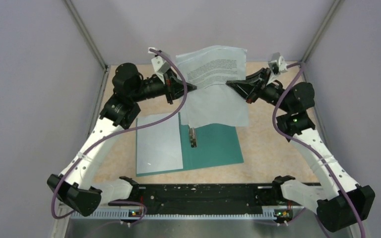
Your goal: Put the files into the folder
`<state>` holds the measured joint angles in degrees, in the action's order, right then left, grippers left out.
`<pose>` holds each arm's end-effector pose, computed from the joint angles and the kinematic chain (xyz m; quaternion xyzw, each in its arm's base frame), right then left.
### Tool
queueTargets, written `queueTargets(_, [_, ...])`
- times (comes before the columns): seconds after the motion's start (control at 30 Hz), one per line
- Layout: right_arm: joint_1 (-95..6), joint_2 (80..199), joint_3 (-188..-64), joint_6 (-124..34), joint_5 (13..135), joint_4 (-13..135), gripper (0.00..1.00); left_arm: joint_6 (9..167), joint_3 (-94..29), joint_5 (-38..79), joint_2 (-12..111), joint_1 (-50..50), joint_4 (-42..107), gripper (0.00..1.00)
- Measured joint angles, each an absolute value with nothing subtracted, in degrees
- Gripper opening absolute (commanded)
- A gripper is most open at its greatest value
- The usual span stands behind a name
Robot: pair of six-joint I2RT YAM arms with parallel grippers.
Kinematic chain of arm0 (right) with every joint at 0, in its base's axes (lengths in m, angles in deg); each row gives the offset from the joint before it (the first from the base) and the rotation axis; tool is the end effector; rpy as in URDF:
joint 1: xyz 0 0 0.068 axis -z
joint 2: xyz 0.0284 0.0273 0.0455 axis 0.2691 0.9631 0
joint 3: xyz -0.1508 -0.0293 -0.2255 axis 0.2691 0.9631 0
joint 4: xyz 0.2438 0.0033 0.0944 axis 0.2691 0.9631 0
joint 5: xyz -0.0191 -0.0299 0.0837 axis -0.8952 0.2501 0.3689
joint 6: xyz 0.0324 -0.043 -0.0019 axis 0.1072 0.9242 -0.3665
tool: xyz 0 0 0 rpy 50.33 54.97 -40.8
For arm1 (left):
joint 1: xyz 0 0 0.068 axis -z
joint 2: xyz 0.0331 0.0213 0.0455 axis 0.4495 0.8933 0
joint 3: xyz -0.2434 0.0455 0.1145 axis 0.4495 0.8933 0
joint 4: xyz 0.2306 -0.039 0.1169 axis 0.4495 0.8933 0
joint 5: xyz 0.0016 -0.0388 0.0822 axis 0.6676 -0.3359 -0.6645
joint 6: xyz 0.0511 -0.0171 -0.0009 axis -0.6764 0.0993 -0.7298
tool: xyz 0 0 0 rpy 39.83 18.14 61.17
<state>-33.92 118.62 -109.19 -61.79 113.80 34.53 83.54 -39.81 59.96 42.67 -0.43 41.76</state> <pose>0.2040 0.0949 0.4375 -0.3125 0.5115 0.4769 0.6429 0.2122 -0.1340 0.4710 0.3946 0.5677 -0.4554 0.5610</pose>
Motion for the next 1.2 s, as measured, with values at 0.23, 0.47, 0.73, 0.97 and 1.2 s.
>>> queueTargets(0.23, [-34.25,119.15,-94.91,-55.24,103.55,24.35,0.00,76.72,-31.53,52.79,48.07,1.45,31.59,0.00])
queueTargets(0.47, [-34.29,124.33,-88.77,-52.11,98.61,15.93,0.00,73.51,-26.09,49.97,58.95,1.47,18.35,0.03])
queueTargets(0.73, [-34.35,130.62,-81.80,-51.17,92.69,2.99,0.00,73.99,-23.12,46.28,66.65,1.63,5.74,0.05])
queueTargets(0.97, [-34.35,135.63,-76.34,-51.91,88.47,-7.65,0.16,75.35,-21.13,44.92,70.67,2.59,-0.93,0.07])
queueTargets(1.2, [-34.22,136.55,-72.90,-52.07,86.16,-13.92,0.27,75.70,-19.64,45.56,73.27,3.33,-5.21,0.18])
